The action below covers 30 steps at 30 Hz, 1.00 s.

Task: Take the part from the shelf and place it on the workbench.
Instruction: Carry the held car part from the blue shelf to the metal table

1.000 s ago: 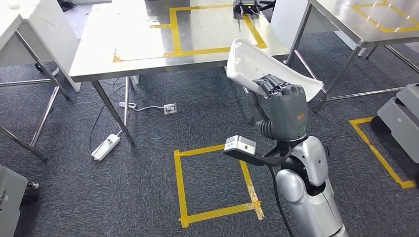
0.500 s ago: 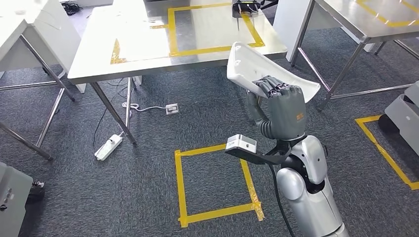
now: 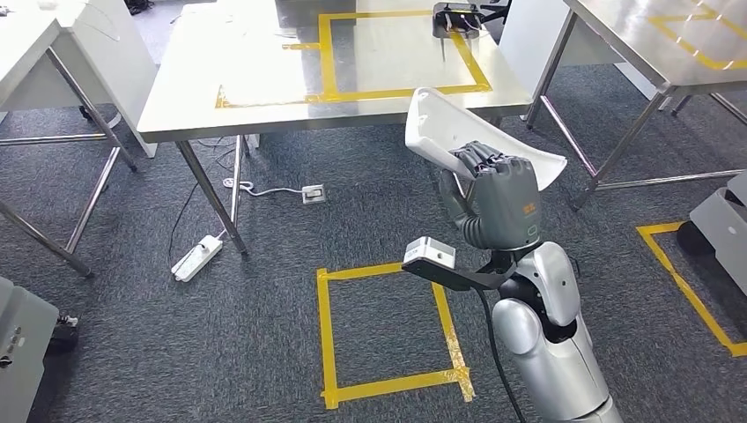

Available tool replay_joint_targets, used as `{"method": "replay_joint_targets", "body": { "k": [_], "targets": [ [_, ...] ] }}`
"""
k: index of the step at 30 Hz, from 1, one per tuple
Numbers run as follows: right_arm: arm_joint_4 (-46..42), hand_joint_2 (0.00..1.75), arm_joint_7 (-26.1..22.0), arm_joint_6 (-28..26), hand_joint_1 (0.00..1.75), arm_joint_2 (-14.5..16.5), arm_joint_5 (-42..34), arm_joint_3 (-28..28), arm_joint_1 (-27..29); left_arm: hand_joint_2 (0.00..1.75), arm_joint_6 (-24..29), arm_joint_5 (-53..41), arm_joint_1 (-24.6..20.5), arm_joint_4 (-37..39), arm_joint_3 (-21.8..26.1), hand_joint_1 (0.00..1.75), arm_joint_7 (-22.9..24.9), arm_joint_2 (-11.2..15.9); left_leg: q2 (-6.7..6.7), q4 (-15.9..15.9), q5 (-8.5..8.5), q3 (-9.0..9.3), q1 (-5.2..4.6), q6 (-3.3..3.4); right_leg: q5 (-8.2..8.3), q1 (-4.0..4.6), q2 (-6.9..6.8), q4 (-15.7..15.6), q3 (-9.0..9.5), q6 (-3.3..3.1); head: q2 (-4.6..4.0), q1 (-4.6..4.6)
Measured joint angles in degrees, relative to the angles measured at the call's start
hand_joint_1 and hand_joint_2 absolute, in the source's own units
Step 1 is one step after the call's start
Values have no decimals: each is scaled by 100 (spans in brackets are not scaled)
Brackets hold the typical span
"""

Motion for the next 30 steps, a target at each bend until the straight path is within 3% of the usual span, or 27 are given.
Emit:
{"method": "replay_joint_targets", "body": {
  "k": [2, 3, 5, 8, 10, 12, 14, 15, 16, 18, 19, 20, 22, 24, 26, 28, 30],
  "targets": [
    [15, 175, -2, 0, 175, -8, -6, -2, 2, 175, -1, 2, 10, 0, 0, 0, -8, -1, -14, 14, -80, 80, 4, -34, 444, -4, 4, -726, 282, -21, 0, -2],
    [21, 175, -4, -1, 175, -15, -8, -3, -2, 175, -1, 9, 7, 0, 0, 0, -14, 0, -21, 20, -116, 114, 3, -59, 505, 8, 5, -1039, 407, -44, 0, 1],
    [38, 175, -5, -1, 175, -31, -12, -7, 8, 175, -1, 22, 7, -1, 0, 0, -24, 2, -29, 30, -168, 152, -6, -132, 449, 31, 8, -1280, 522, -123, 0, 4],
    [61, 175, -16, -5, 175, -38, -26, -16, 46, 175, -1, 26, 29, 0, 1, 0, -35, 6, -24, 141, -210, 199, -14, -234, 454, 12, 7, -1320, 646, -261, 0, 2],
    [67, 175, -40, -13, 175, -38, -39, -17, 58, 175, -1, 26, 22, 0, 0, 0, -46, 2, 3, 553, -287, -21, -8, -269, 401, 1, 2, -1336, 761, -321, 0, -16],
    [70, 175, -59, -16, 175, -38, -45, -17, 92, 175, -1, 26, 25, 0, -1, 0, -55, -6, 25, 1267, -500, -498, -4, -297, 315, 10, -2, -1340, 845, -357, 0, -30],
    [81, 175, -66, -15, 175, -38, -44, -17, 138, 175, 0, 29, 61, 3, -1, 0, -61, -6, 27, 1640, -648, -880, -4, -300, 211, 20, 8, -1340, 952, -369, 0, -29],
    [88, 175, -65, -15, 175, -38, -44, -17, 150, 175, 0, 31, 78, 5, -1, 0, -64, -7, 28, 1548, -574, -936, -7, -283, 156, 24, 15, -1340, 1024, -368, 0, -30],
    [93, 175, -65, -15, 175, -37, -44, -17, 153, 175, 1, 32, 90, 8, -1, 0, -65, -7, 29, 1283, -382, -911, -13, -255, 95, 28, 19, -1341, 1107, -362, 0, -30],
    [102, 175, -67, -13, 175, -34, -44, -16, 153, 175, 5, 34, 99, 12, -1, 0, -67, -7, 50, 572, 162, -773, -49, -179, -32, 36, 21, -1342, 1252, -330, 0, -33],
    [108, 175, -67, -10, 175, -33, -45, -15, 150, 175, 9, 35, 100, 14, -1, 0, -67, -7, 61, 326, 318, -713, -70, -148, -94, 42, 23, -1348, 1302, -300, 0, -35],
    [115, 175, -67, -5, 175, -33, -46, -14, 149, 175, 14, 39, 103, 17, 0, 0, -67, -7, 67, 184, 393, -671, -91, -116, -141, 47, 25, -1361, 1352, -265, 0, -39],
    [126, 175, -72, 1, 175, -36, -62, -13, 131, 175, 21, 43, 104, 19, 0, 0, -73, -9, 52, 109, 332, -571, -89, -54, -140, 60, 32, -1341, 1435, -185, 0, -38],
    [141, 175, -89, -4, 175, -45, -108, -9, 93, 175, 25, 44, 101, 17, 1, 0, -86, -17, 31, 44, 297, -405, -60, 20, -59, 57, 36, -1036, 1333, -127, 0, -21],
    [157, 175, -108, -16, 175, -71, -165, -3, 65, 175, 27, 42, 93, 15, 2, 0, -98, -23, 15, 13, 203, -240, -44, 63, -122, 43, 39, -391, 905, -77, 0, -4],
    [170, 175, -113, -28, 175, -109, -213, 1, 81, 175, 28, 40, 97, 17, 2, 0, -102, -22, -10, 7, 71, -96, -41, 72, -446, 36, 39, 172, 376, -39, 0, 7],
    [179, 175, -109, -41, 175, -134, -239, 9, 116, 175, 28, 38, 116, 20, 2, 0, -102, -25, -41, 7, -90, 94, -41, 63, -679, 35, 39, 187, 72, -30, 0, 15]
  ]
}}
